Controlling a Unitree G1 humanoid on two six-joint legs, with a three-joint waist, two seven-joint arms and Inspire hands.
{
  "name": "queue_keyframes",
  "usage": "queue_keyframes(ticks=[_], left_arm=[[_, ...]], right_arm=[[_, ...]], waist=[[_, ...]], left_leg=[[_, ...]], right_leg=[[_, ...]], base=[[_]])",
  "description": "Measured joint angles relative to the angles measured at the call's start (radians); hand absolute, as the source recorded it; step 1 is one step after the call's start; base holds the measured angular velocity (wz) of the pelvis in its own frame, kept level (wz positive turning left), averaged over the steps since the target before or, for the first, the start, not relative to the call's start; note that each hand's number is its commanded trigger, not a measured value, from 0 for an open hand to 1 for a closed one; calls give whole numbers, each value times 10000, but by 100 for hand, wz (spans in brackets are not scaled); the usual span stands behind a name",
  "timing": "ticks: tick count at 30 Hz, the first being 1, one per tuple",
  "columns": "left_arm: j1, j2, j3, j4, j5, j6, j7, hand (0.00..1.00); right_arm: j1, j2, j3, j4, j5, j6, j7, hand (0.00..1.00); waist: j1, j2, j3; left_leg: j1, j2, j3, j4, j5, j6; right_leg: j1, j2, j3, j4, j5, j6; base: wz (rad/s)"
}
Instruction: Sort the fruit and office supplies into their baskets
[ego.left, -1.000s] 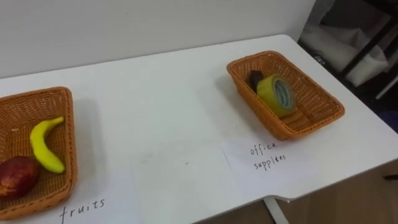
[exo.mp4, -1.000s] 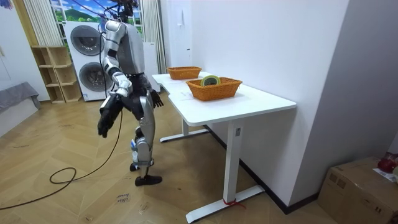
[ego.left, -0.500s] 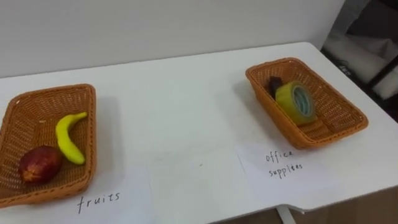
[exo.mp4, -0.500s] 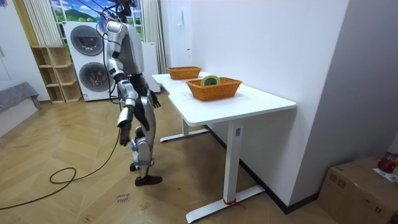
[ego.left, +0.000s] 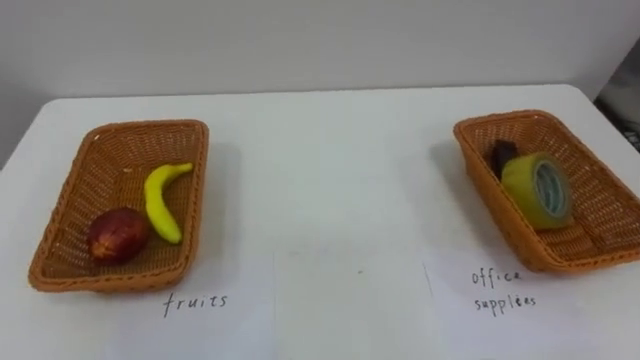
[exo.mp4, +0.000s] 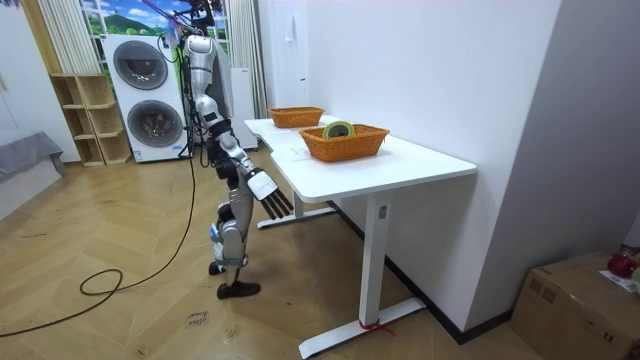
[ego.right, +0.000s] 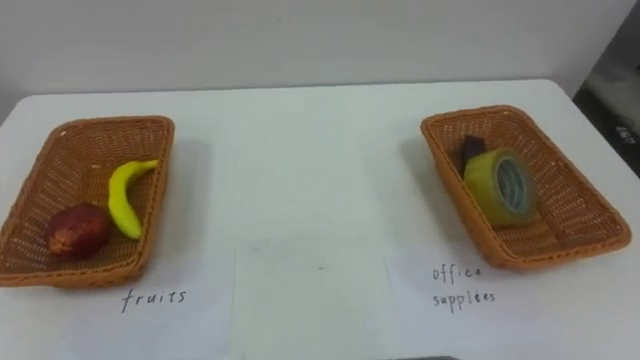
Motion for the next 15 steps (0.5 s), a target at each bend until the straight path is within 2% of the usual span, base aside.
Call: queue_keyframes(ticks=[2, 6, 9, 15], left_arm=[[10, -27, -1, 2, 47, -31, 0, 0], [70, -63, -1, 77, 88, -48, 2, 0], [102, -70, 8, 245, 100, -45, 6, 0], [194, -80, -3, 311, 139, 59, 5, 0]], right_arm=[[-14, 20, 142, 2, -143, 0, 197, 0], [-121, 75, 395, 327, -131, -16, 447, 0], [-117, 74, 395, 464, -75, -16, 665, 0], [-123, 70, 611, 674, 227, -16, 952, 0]], waist=[[188, 3, -1], [282, -12, 10], [460, -15, 10], [490, -35, 16]], left_leg=[[-31, -2, -70, 25, 0, 0], [-143, -18, -313, 62, 0, 0], [-173, -17, -335, 42, 0, 0], [-253, -22, -423, 152, 1, -2]], right_leg=[[15, -8, -86, -12, 0, 0], [38, -54, -450, -42, 0, 0], [86, -51, -512, -159, 1, -1], [74, -53, -523, -170, 1, -1]], base=[[11], [17], [3], [4]])
